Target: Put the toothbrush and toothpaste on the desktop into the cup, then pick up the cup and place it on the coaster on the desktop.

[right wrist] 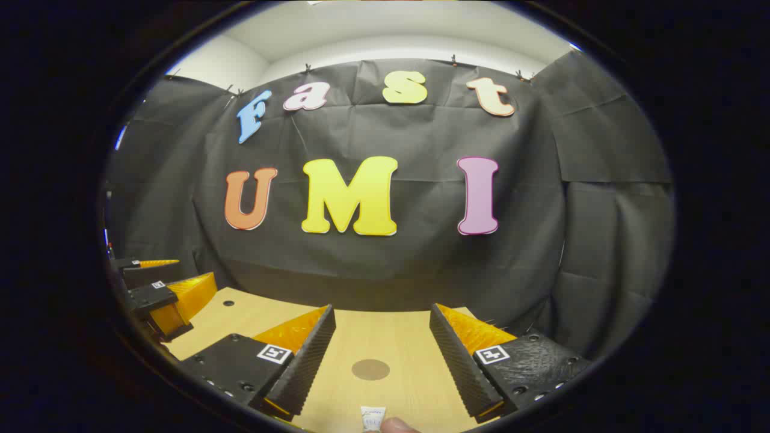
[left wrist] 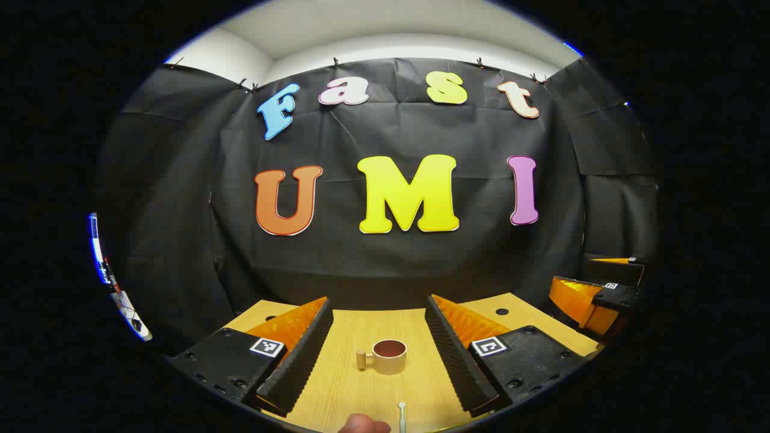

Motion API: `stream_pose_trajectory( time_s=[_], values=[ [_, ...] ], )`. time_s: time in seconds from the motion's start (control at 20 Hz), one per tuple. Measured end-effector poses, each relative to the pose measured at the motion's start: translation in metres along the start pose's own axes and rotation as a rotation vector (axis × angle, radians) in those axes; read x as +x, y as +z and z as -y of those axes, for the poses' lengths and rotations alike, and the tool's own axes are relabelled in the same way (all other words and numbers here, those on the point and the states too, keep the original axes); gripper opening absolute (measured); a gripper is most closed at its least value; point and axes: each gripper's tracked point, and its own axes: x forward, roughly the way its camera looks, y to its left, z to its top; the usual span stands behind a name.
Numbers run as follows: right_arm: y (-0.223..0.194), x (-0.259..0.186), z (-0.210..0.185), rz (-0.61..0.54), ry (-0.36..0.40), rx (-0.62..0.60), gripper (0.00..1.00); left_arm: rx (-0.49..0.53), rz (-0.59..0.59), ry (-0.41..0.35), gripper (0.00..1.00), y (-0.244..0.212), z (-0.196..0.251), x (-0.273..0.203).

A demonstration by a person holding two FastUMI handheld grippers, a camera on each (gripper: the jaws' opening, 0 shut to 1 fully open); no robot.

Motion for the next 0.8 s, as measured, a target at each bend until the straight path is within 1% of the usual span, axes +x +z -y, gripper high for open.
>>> stream_pose_trajectory(
  time_s=[0.05,0.1,0.15,0.25,0.35,0.4,0.5,0.7,0.75,0.8],
  values=[
    [0.001,-0.001,0.001,0.002,-0.001,0.002,0.95,0.002,0.004,-0.001,0.97,0.003,0.001,-0.001],
    [0.002,-0.001,0.001,0.005,-0.002,0.002,0.97,0.006,0.01,-0.001,0.97,0.005,0.003,-0.002],
    [0.004,-0.004,0.002,0.007,0.002,0.001,0.95,0.009,0.007,-0.001,0.97,0.004,0.006,-0.003],
    [0.003,-0.006,0.005,0.005,0.004,-0.006,0.95,0.004,0.008,-0.002,0.97,0.005,0.009,-0.005],
    [0.003,-0.009,0.009,0.002,0.007,-0.009,0.95,0.004,0.003,-0.005,0.97,0.003,0.012,-0.007],
    [0.001,-0.009,0.009,0.0,0.007,-0.009,0.97,0.004,-0.004,-0.005,0.97,0.001,0.014,-0.008],
    [-0.004,-0.011,0.011,-0.015,0.01,-0.009,0.97,0.007,-0.02,-0.007,0.97,-0.004,0.017,-0.011],
    [-0.003,-0.013,0.009,-0.009,0.02,-0.012,0.97,0.009,-0.032,0.001,0.97,-0.007,0.016,-0.015],
    [-0.003,-0.014,0.009,-0.009,0.022,-0.014,0.97,0.011,-0.034,0.001,0.88,-0.009,0.015,-0.014],
    [-0.004,-0.014,0.009,-0.012,0.02,-0.02,0.97,0.011,-0.038,-0.002,0.97,-0.01,0.015,-0.015]
  ],
)
